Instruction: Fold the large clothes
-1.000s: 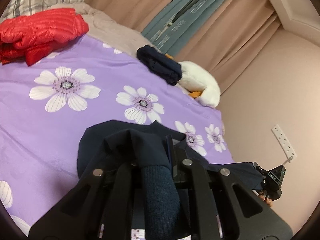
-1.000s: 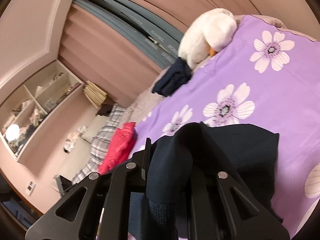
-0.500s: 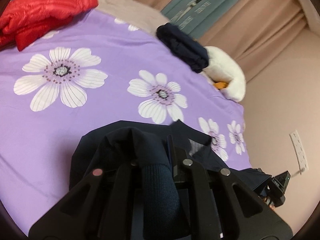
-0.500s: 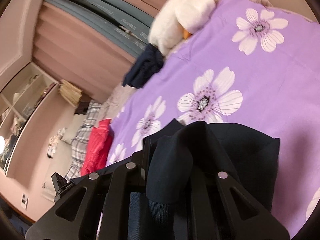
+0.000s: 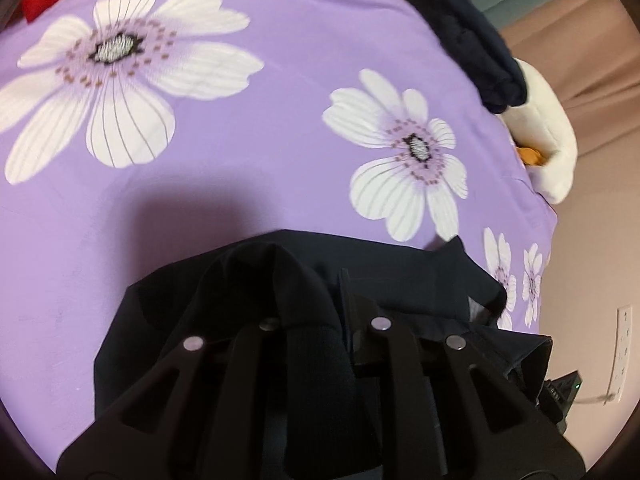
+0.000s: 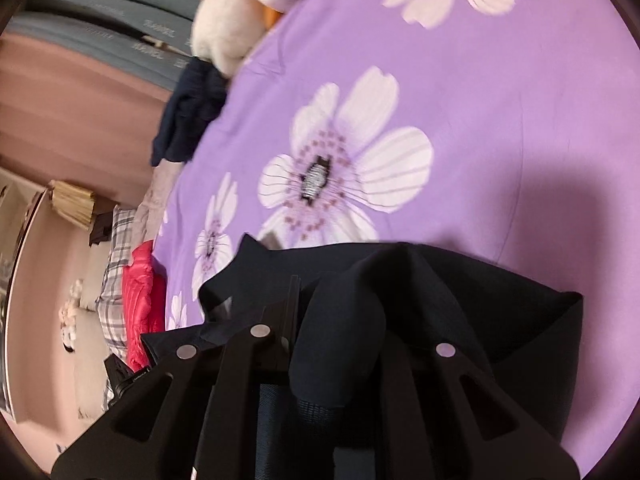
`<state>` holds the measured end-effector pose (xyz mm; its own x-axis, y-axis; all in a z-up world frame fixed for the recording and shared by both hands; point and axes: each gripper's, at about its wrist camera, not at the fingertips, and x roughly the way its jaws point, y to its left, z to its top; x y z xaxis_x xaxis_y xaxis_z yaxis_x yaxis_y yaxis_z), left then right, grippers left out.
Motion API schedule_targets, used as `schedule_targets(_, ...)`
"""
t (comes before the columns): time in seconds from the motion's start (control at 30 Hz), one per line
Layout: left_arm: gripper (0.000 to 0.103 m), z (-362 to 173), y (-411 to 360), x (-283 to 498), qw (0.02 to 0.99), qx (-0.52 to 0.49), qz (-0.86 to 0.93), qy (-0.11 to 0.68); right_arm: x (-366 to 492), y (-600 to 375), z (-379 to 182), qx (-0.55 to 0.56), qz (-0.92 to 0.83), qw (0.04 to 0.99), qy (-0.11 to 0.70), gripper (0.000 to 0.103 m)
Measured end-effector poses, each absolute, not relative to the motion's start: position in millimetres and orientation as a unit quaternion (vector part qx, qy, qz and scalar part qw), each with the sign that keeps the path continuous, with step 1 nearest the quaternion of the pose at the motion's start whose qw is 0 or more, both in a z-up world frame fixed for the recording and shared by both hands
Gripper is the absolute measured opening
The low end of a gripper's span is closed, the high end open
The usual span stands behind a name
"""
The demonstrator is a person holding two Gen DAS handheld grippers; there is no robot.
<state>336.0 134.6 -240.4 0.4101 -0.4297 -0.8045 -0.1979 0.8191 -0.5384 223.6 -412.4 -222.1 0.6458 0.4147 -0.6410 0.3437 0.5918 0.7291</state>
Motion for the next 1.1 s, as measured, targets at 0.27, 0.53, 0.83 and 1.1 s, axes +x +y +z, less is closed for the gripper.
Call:
schedule_targets(0.27,0.073,-233,133,353,0.781,-0.320,-0.077,0.531,226,-437,-234,0.568,0.037,0.721,0.396,0.055)
schedule_targets(0.53,0.088,-200,158,373,0.837,-0.290,-0.002,0.464,236,-460,-205,0.557,0.007,0.749,0.358,0.064)
schedule_targets(0.83,0.088,-184,143,332,0.855,-0.188,-0.089,0.474,261,-353,-136,0.188,0.122,0.892,0.393,0.064)
schedule_targets(1.1,0.088,-211,77,284,0.840,-0.097,-0.189,0.499,293,-190,-166,-0.130,0.264,0.847,0.444,0.061)
